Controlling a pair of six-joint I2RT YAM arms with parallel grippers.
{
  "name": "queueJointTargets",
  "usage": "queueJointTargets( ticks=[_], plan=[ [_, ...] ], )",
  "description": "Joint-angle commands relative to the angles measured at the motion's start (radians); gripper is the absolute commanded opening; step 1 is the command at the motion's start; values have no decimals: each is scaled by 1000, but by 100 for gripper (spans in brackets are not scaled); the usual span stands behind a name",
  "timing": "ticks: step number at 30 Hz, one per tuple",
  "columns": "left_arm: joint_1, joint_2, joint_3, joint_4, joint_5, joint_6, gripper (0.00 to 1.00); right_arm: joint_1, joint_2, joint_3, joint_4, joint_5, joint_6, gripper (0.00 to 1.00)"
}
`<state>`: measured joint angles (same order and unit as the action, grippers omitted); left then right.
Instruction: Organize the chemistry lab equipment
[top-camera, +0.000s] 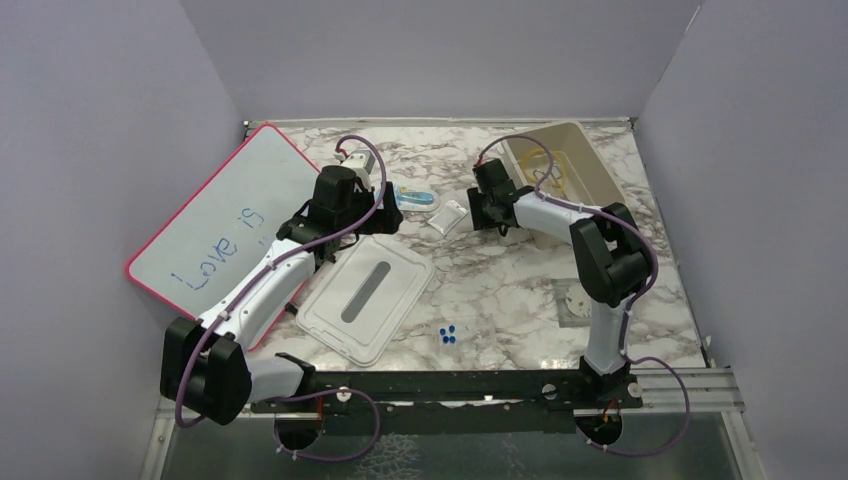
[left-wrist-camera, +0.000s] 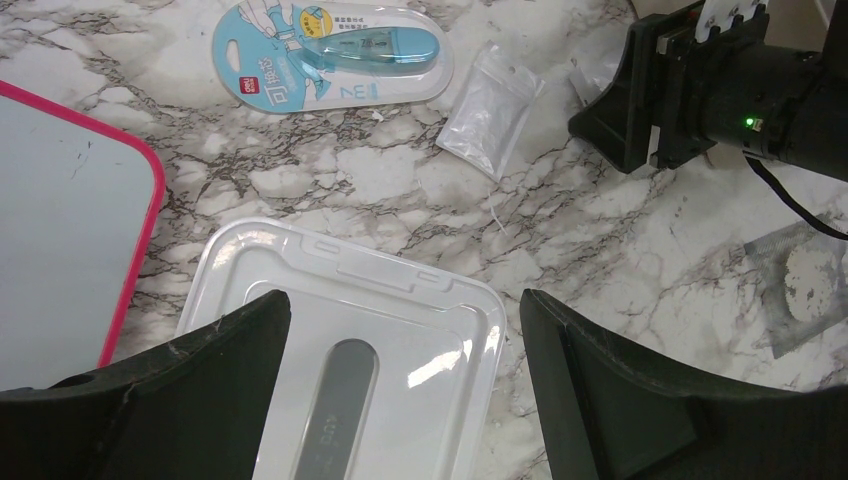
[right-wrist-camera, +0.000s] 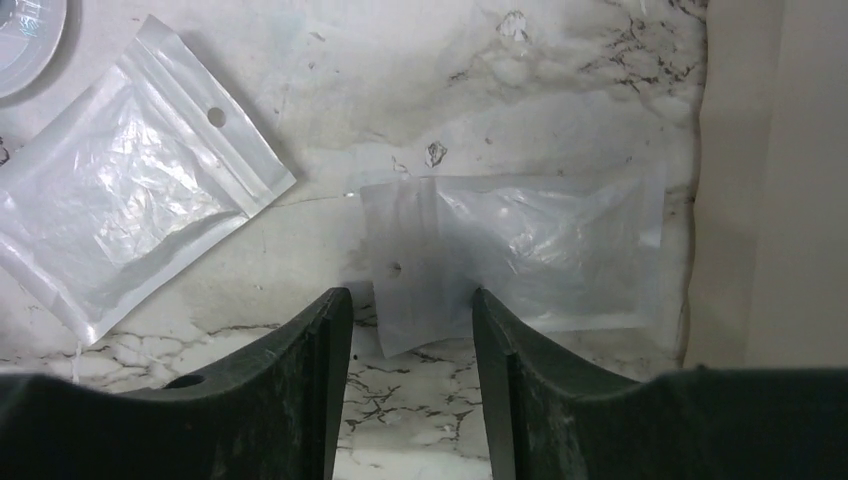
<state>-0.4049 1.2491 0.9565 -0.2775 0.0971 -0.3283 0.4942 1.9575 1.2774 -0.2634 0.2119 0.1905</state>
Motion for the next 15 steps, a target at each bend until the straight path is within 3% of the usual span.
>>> queueJointTargets(
  ticks=[1, 9, 11, 15],
  plan=[
    [8, -8, -12, 24, -1, 4, 87, -7, 64, 32, -41, -44, -14, 47],
    [8, -9, -12, 23, -2, 5, 88, -20, 100, 47, -60, -93, 14, 6],
    [8, -10, -12, 23, 0, 6, 88, -20, 97, 55, -60, -95, 15, 1],
    [8, -10, -12, 23, -1, 6, 88, -20, 66, 64, -39, -91, 21, 1]
  ],
)
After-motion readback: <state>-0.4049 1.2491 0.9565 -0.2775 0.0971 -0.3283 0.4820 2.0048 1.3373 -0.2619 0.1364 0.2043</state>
